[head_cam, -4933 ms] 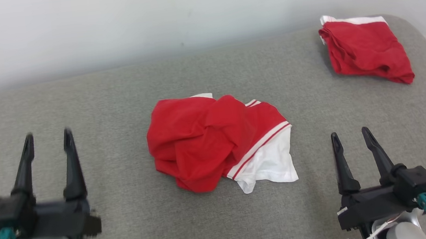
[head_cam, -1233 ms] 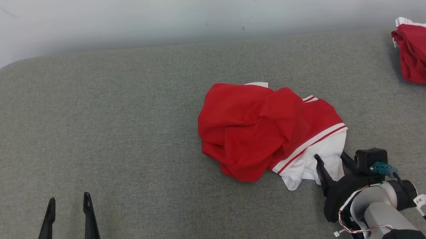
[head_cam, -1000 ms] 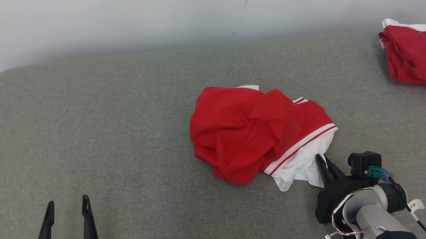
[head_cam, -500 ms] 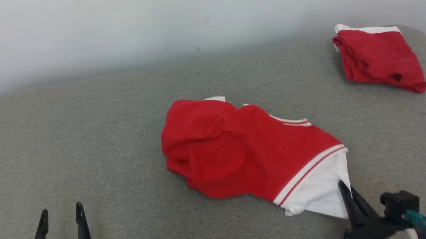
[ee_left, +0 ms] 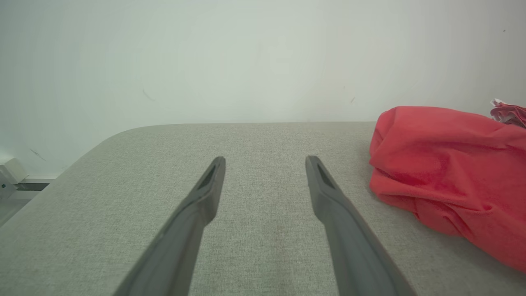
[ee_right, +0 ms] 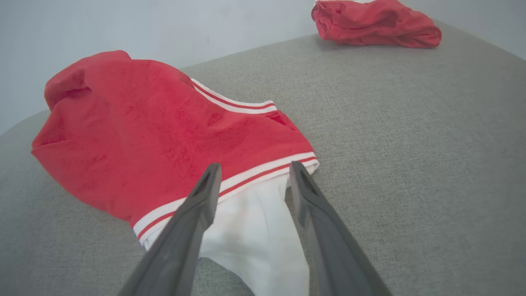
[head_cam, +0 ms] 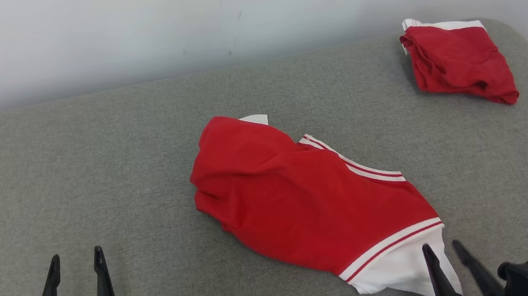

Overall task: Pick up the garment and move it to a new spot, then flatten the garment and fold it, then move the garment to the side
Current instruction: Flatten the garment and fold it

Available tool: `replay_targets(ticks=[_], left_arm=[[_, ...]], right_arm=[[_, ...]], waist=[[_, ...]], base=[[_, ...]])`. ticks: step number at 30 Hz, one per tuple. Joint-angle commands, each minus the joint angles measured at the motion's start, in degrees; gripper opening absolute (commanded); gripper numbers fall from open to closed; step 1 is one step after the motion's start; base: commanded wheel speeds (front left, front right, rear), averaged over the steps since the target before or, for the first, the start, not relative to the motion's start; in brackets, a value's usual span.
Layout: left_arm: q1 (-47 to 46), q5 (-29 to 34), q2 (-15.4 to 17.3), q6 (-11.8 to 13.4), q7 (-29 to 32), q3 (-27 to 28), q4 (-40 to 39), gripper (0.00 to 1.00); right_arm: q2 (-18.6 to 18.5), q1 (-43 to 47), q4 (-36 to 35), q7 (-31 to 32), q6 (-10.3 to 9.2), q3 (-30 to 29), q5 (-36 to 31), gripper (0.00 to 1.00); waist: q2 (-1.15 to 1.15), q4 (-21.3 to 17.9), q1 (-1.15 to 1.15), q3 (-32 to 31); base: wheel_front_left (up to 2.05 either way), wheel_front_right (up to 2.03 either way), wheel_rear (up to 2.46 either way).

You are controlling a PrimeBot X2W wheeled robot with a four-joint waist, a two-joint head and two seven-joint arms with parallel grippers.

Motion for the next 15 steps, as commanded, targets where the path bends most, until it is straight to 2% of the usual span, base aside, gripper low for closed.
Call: replay_targets(ticks=[1,8,15], left_arm=[[-0.65,0.46,-0.32,-0.16,-0.18,0.18,0.08,1.00],[-0.77,1.28,-1.21,-0.71,-0.18,0.42,0.37,1.00],[-1.85,2.22,-2.17,-1.34,-0.19,0.36,0.52,1.00]], right_arm=[[0.02,-0.28,-1.79,-0.26,-0.14,-0.44,-1.25,1.00],[-4.13,-6.23,-7.15,2.27,-0.14,-0.78,-3.17,1.00],[-9.02,-19.81,-1.38,4.60,-0.14,2.97,-4.22,1.00]], waist=[[0.00,0.37,0.00,-0.19],[0.00,2.23,0.00,-0.47],[0.00,5.11,0.00,0.48]], base=[[0.00,0.00,0.00],[0.00,0.00,0.00],[0.00,0.00,0.00]])
